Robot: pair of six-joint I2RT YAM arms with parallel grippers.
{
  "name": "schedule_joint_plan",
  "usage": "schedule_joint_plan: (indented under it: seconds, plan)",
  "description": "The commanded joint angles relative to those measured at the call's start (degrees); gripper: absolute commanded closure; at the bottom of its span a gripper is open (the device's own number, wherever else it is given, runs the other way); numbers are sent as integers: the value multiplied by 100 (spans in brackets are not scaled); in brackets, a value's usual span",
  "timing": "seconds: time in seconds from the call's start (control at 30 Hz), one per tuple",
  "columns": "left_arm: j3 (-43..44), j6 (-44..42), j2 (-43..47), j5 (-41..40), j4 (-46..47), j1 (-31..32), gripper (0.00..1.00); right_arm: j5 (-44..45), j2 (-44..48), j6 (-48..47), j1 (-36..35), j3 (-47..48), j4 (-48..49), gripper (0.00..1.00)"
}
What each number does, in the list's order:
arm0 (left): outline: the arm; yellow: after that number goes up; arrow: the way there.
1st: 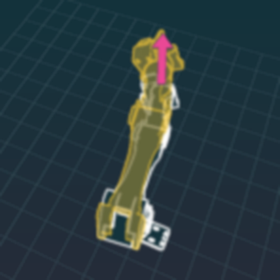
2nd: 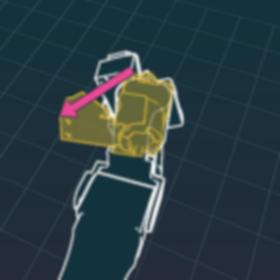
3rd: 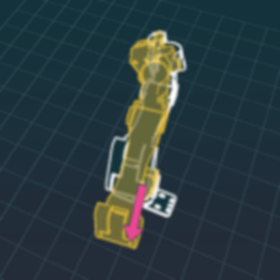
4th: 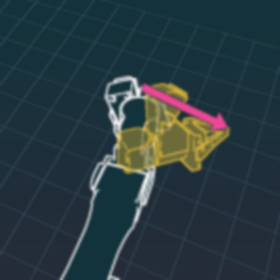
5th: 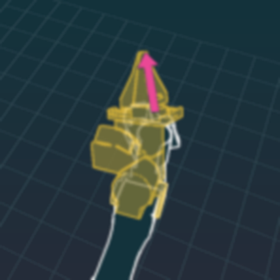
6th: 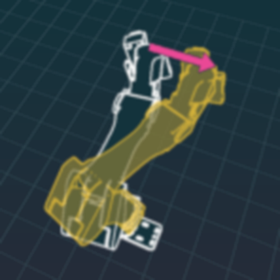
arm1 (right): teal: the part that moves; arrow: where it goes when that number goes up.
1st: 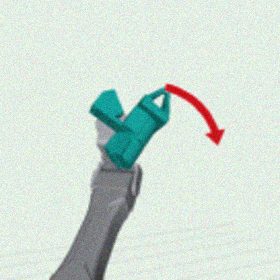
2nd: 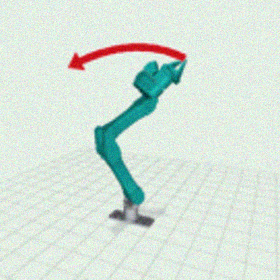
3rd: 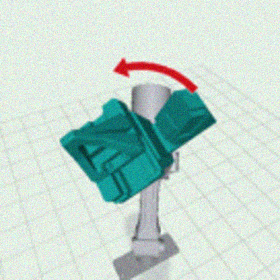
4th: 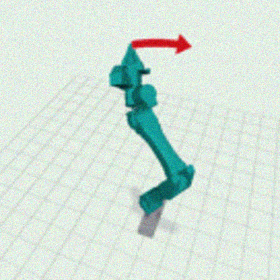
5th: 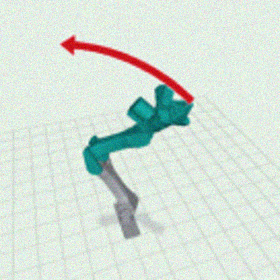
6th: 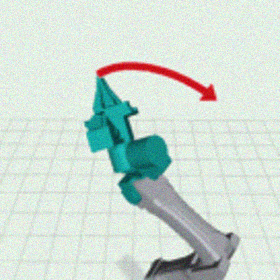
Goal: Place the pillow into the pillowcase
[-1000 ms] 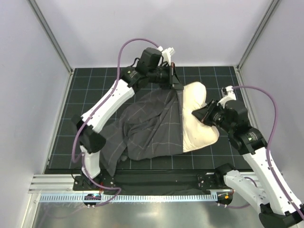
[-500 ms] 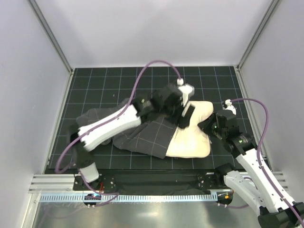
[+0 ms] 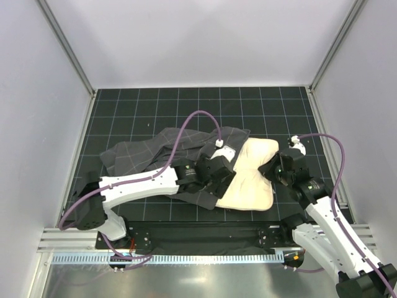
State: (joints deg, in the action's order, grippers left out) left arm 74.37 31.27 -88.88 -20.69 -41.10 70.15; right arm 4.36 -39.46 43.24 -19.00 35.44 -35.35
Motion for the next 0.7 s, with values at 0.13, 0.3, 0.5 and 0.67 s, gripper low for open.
schedule_joint_plan:
  seconds: [0.13,0.3,0.5,0.67]
  plan:
    - [253,195,-506,-356,419,183,25,-102,123,-44,-7,86,520,88]
    - [175,257,-674,-85,541,201,44,-84,141,-26,-7,86,486,88]
    - [254,555,-763,-752,-28,201,88,-67,228,0,-7,112,424,88]
    - [236,521,-262,-657,-267,341,100,-32,264,-9,2,95,389,90]
